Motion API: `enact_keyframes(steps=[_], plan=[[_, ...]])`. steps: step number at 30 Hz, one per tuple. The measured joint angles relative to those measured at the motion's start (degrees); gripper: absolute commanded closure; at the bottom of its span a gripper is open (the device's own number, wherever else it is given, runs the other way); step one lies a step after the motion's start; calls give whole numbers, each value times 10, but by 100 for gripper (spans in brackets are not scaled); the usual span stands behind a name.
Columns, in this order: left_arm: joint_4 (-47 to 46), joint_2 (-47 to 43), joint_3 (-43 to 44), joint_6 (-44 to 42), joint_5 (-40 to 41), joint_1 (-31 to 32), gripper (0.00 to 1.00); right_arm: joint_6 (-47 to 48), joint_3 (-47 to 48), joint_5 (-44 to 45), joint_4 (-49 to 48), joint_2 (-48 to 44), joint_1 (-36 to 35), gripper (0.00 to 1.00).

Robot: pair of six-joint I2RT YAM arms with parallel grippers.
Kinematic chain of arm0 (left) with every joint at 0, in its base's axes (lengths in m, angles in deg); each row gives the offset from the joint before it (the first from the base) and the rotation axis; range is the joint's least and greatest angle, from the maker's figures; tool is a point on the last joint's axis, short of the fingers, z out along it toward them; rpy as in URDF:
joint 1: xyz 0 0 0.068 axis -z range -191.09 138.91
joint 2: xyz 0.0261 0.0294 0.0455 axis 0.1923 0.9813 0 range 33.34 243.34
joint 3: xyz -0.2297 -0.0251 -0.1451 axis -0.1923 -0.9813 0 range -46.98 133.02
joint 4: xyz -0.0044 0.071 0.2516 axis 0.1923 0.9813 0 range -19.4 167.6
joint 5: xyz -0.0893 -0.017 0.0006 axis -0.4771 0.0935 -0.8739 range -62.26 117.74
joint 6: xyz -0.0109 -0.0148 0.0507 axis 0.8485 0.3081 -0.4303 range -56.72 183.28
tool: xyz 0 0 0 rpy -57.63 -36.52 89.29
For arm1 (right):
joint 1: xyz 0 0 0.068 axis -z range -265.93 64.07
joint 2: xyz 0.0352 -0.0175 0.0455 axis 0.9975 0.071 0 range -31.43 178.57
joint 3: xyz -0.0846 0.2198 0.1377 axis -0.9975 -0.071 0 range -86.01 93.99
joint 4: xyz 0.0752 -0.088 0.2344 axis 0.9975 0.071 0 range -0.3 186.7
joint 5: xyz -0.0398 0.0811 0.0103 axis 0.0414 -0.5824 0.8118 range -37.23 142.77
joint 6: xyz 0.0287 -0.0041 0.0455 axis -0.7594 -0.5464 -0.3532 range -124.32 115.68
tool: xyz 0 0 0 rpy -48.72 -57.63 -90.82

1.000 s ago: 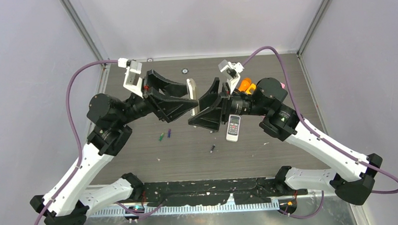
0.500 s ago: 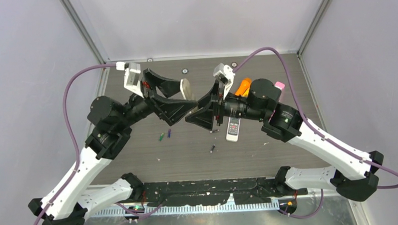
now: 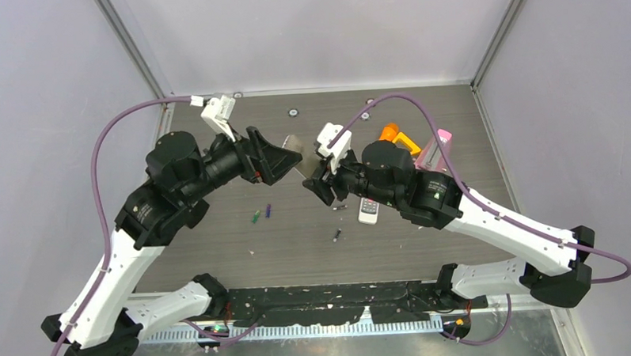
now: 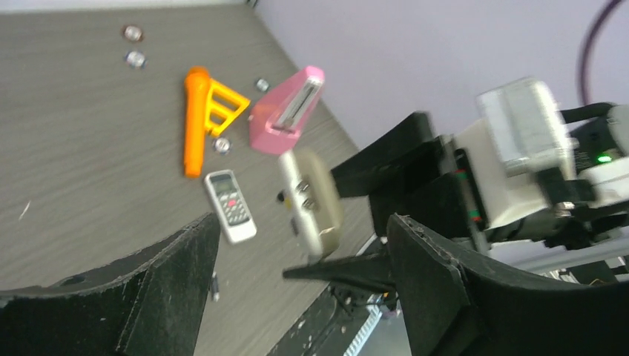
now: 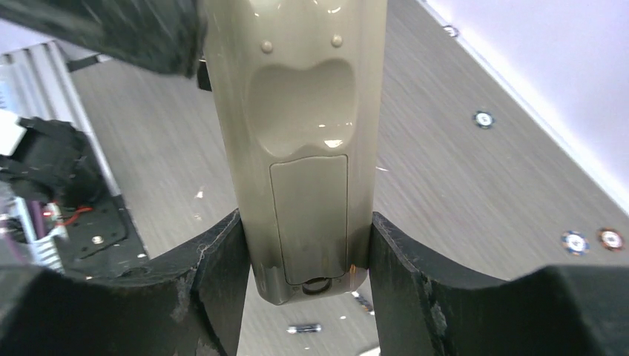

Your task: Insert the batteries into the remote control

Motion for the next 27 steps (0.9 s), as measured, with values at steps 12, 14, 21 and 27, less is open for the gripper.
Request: enact_keyframes(steps=[12, 14, 21, 27], plan=[[114, 45, 10, 37, -66, -37, 24, 97, -9, 42, 4, 2, -10, 83], [109, 42, 3, 45, -84, -50, 28, 108, -10, 39, 7, 4, -11, 83], [88, 25, -44, 78, -153, -88, 34, 129, -10, 18, 27, 6, -11, 82], [84, 24, -52, 88, -166, -92, 26, 142, -10, -10, 31, 9, -12, 83]])
